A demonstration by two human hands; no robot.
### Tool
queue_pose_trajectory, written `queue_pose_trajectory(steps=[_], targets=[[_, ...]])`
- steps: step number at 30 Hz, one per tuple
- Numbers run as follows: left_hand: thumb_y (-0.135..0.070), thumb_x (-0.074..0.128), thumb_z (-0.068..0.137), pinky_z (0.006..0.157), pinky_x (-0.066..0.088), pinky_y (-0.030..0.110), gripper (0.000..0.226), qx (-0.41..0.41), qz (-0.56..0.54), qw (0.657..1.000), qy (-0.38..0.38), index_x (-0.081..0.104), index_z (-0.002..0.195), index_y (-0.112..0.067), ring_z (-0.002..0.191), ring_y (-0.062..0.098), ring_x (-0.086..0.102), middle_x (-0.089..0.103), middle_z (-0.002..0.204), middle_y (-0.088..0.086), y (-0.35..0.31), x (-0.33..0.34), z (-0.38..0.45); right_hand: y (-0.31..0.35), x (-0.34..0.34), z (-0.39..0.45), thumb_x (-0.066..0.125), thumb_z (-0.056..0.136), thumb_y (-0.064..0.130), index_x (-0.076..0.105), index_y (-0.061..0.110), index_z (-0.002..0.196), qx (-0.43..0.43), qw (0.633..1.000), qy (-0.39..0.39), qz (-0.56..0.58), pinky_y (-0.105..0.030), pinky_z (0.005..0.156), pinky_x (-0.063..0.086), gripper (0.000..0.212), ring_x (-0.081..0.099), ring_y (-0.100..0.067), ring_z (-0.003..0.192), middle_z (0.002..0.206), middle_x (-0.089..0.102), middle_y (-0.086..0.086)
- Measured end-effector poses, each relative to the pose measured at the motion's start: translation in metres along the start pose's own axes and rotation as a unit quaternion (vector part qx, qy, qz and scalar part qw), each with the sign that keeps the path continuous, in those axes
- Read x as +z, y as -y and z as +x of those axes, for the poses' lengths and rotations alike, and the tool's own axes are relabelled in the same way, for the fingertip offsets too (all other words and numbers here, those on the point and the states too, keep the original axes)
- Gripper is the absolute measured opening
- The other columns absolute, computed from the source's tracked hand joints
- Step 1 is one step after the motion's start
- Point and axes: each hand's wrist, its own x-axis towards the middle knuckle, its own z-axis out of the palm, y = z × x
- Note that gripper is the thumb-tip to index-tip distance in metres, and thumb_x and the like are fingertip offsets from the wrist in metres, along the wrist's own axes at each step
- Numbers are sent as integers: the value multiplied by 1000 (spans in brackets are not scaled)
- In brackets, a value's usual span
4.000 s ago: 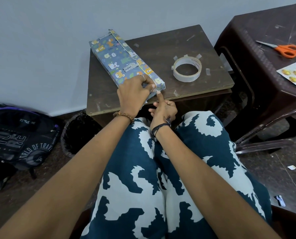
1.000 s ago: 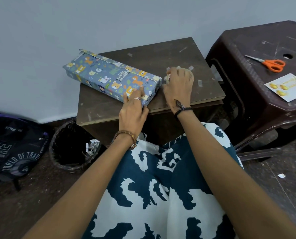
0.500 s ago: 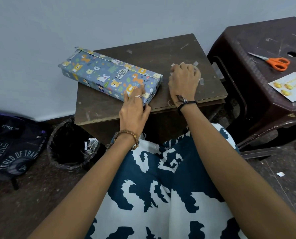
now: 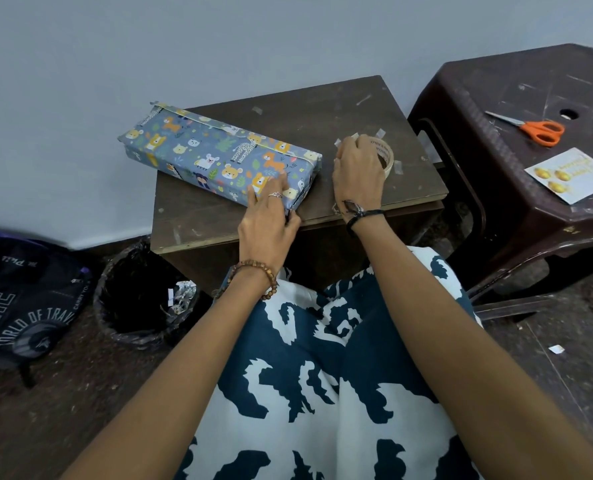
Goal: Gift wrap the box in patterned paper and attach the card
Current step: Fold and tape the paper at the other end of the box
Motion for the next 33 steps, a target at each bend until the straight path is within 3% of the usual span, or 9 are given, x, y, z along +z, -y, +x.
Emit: queue_pose_trajectory(steps=[2,4,7,17,21,23,28,30,33], targets=[[-17,54,90,93,45,46,43,2,-1,1000,1,40,131,-13,135,30,31,52,119,2,-1,-1,0,5,-2,-4,56,87,2,59,2,102,-4,1000,-5,-15,-31,60,44,15,63,-29,89,113,58,-16],[-16,53,91,100,42,44,45,11,5,1000,4,39,133,-13,134,29,33,51,123,2,-1,-3,-1,11,-8,-8,79,62,3,66,7,77,-35,998,1,-50,-23,39,32,21,63,-19,56,82,66,-8],[-17,53,91,102,40,43,50,21,17,1000,12,35,138,-15,133,30,34,51,125,-1,0,-6,-1,12,-11,-4,89,44,15,66,18,59,-39,994,74,-65,-17,30,26,28,52,-7,39,58,59,5],[-18,51,92,104,36,44,52,39,52,998,27,33,140,-14,138,35,27,44,140,2,6,-3,1,16,-9,-17,87,40,28,62,21,52,-82,984,98,-127,-15,31,28,28,54,-3,43,51,57,5],[-19,51,91,102,39,44,52,35,49,998,20,33,140,-15,138,35,27,44,140,2,8,0,2,3,-17,-12,72,62,13,64,14,62,-109,986,14,-124,-16,31,29,8,58,-11,43,59,60,-1],[-19,52,91,102,38,44,52,37,47,998,19,33,140,-14,138,35,27,44,140,2,8,0,2,-3,-19,-10,72,58,-5,62,4,67,-98,990,-40,-94,-18,34,31,16,60,-21,44,64,61,-10],[-18,51,92,100,40,44,54,45,51,997,22,30,142,-14,138,34,26,44,139,0,6,-4,0,-2,-19,-7,34,92,-5,50,-3,113,-77,992,44,-87,-36,68,46,26,62,-33,97,113,57,-19],[-19,50,92,102,39,42,55,47,57,997,23,29,142,-14,138,33,27,45,139,0,7,-4,1,2,-21,-12,45,88,3,60,1,96,-91,984,26,-148,-27,54,46,17,68,-22,74,88,66,-12],[-19,50,92,102,38,44,54,54,60,996,24,30,142,-13,137,34,29,45,139,1,8,-5,0,13,-22,-16,62,68,13,63,9,65,-103,982,32,-157,-17,29,28,6,53,-8,31,41,55,3]])
